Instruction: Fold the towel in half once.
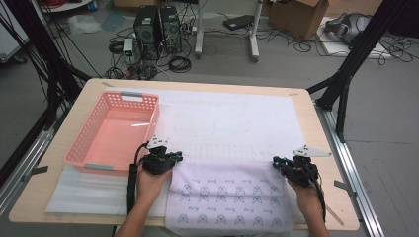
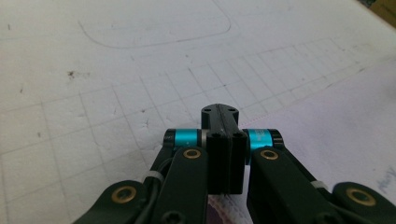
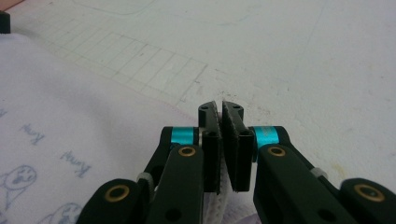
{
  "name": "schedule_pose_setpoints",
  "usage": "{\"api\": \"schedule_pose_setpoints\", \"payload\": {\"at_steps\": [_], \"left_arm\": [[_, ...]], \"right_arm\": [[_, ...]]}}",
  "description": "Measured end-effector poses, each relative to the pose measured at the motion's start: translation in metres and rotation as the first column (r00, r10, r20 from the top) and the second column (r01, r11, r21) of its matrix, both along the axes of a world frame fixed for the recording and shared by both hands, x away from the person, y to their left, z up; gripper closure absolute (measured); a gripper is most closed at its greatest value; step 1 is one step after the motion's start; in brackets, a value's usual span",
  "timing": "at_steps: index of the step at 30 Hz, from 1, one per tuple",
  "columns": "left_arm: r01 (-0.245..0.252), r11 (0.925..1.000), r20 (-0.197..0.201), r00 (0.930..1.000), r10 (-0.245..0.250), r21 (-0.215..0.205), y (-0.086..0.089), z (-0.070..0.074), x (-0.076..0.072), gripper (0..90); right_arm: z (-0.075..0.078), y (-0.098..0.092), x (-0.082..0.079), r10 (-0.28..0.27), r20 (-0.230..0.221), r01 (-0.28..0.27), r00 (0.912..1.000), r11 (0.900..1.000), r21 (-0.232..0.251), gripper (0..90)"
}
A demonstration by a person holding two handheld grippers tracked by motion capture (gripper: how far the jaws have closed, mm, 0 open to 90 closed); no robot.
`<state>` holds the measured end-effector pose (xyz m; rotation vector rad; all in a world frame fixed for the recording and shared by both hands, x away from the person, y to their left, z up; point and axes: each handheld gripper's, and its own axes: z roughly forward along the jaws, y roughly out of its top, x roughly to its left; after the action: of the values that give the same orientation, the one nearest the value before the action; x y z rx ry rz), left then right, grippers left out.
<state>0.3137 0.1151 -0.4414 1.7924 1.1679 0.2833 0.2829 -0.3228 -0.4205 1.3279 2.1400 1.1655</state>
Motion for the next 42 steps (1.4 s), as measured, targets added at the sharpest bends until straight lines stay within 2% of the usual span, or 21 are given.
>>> {"api": "schedule_pose_setpoints", "payload": {"at_steps": [2,8,11,14,20,21,23,28,33,34,36,37,39,40,42], "left_arm": [[-0.001,0.9998,0.010,1.0000,0.001,-0.018,0.002,0.003,-0.002,89.7],[0.016,0.9993,0.018,0.9997,-0.016,-0.033,0.004,0.007,-0.006,89.8],[0.030,0.9975,0.042,0.9988,-0.027,-0.064,0.006,0.013,-0.012,89.9],[0.055,0.9908,0.058,0.9972,-0.048,-0.124,0.009,0.020,-0.023,89.9],[0.124,0.9830,0.114,0.9874,-0.109,-0.135,0.017,0.036,-0.054,90.0],[0.124,0.9830,0.114,0.9874,-0.109,-0.135,0.017,0.036,-0.054,90.0],[0.140,0.9796,0.116,0.9855,-0.124,-0.144,0.025,0.039,-0.068,89.9],[0.169,0.9797,0.115,0.9809,-0.157,-0.107,0.032,0.039,-0.092,89.9],[0.196,0.9762,0.107,0.9767,-0.186,-0.092,0.035,0.033,-0.115,89.5],[0.192,0.9761,0.111,0.9771,-0.181,-0.101,0.037,0.032,-0.118,87.5],[0.180,0.9764,0.135,0.9772,-0.164,-0.119,0.042,0.032,-0.119,74.4],[0.162,0.9786,0.148,0.9787,-0.143,-0.127,0.044,0.032,-0.117,68.5],[0.134,0.9790,0.149,0.9825,-0.111,-0.154,0.046,0.033,-0.110,58.0],[0.126,0.9799,0.152,0.9831,-0.102,-0.155,0.045,0.033,-0.106,55.0],[0.111,0.9831,0.158,0.9835,-0.088,-0.145,0.041,0.032,-0.098,51.5]], "right_arm": [[0.000,-0.001,-0.001,-0.007,-0.005,0.007,1.0000,1.000,0.002,85.8],[0.002,-0.003,-0.003,-0.008,0.003,0.008,1.0000,1.000,0.009,85.8],[0.004,-0.004,-0.006,-0.001,0.017,0.001,0.9999,1.000,0.019,85.8],[0.008,-0.007,-0.014,0.009,0.036,-0.010,0.9993,0.999,0.034,85.8],[0.018,-0.016,-0.045,0.042,0.075,-0.048,0.9963,0.996,0.077,85.9],[0.020,-0.017,-0.051,0.051,0.083,-0.057,0.9953,0.995,0.081,85.9],[0.024,-0.019,-0.064,0.066,0.092,-0.075,0.9936,0.993,0.096,85.9],[0.031,-0.025,-0.093,0.104,0.120,-0.118,0.9872,0.987,0.112,86.0],[0.030,-0.033,-0.116,0.136,0.097,-0.147,0.9859,0.982,0.118,85.6],[0.029,-0.036,-0.120,0.145,0.088,-0.156,0.9855,0.980,0.127,84.3],[0.028,-0.040,-0.127,0.161,0.067,-0.170,0.9847,0.970,0.171,77.3],[0.029,-0.044,-0.129,0.168,0.067,-0.178,0.9836,0.962,0.207,72.8],[0.032,-0.049,-0.129,0.134,0.067,-0.147,0.9887,0.955,0.256,61.6],[0.034,-0.052,-0.127,0.115,0.076,-0.131,0.9905,0.955,0.267,61.6],[0.035,-0.053,-0.122,0.064,0.079,-0.081,0.9948,0.965,0.248,61.0]]}}
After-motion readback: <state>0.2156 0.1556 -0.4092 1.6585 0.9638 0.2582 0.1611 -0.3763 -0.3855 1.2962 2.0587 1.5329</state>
